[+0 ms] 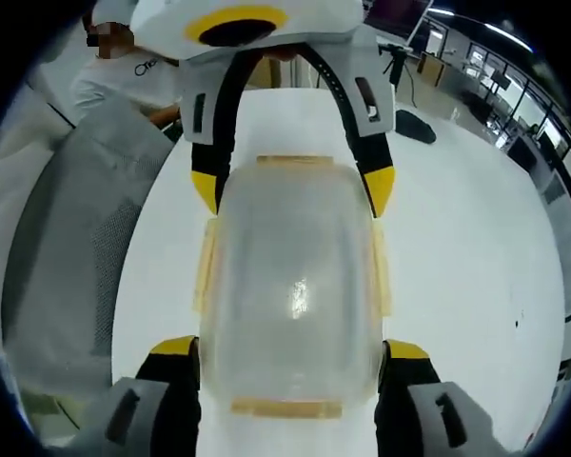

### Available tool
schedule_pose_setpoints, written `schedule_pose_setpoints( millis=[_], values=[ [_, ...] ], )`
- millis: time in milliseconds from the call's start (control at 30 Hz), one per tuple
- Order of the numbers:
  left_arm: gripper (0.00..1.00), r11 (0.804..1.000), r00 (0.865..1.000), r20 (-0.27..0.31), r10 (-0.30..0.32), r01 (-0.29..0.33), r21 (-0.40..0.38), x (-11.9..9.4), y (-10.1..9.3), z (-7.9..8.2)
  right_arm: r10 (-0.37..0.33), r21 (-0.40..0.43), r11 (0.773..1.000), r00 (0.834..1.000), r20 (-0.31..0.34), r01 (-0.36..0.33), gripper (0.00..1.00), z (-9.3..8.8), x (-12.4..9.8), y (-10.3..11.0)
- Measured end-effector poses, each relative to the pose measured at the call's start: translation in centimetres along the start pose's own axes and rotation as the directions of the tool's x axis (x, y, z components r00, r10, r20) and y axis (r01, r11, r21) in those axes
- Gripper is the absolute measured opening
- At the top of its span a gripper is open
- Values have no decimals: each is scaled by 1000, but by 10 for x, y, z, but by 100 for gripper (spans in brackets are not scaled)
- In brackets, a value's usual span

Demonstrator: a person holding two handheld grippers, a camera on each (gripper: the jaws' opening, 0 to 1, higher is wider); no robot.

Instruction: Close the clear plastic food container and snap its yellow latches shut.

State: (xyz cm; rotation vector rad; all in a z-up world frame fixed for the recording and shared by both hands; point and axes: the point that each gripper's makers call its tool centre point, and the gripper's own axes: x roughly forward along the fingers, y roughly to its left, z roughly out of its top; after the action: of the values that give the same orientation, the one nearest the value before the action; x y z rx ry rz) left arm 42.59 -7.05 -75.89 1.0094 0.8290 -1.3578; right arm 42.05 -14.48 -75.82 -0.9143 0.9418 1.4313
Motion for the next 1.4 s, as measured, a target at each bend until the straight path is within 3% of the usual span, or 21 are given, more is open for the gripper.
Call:
schedule_pose_setpoints(
  millis=[300, 1400],
  values=[
    [77, 1000, 1000, 7, -7, 7, 17, -1, 8, -3, -2, 14, 1000, 1000, -5, 2, 75, 1, 0, -6],
    [77, 999, 999, -37, -22, 24, 43, 4, 82, -13, -17, 43, 999, 1000, -8, 18, 76, 3, -2, -79]
  ],
)
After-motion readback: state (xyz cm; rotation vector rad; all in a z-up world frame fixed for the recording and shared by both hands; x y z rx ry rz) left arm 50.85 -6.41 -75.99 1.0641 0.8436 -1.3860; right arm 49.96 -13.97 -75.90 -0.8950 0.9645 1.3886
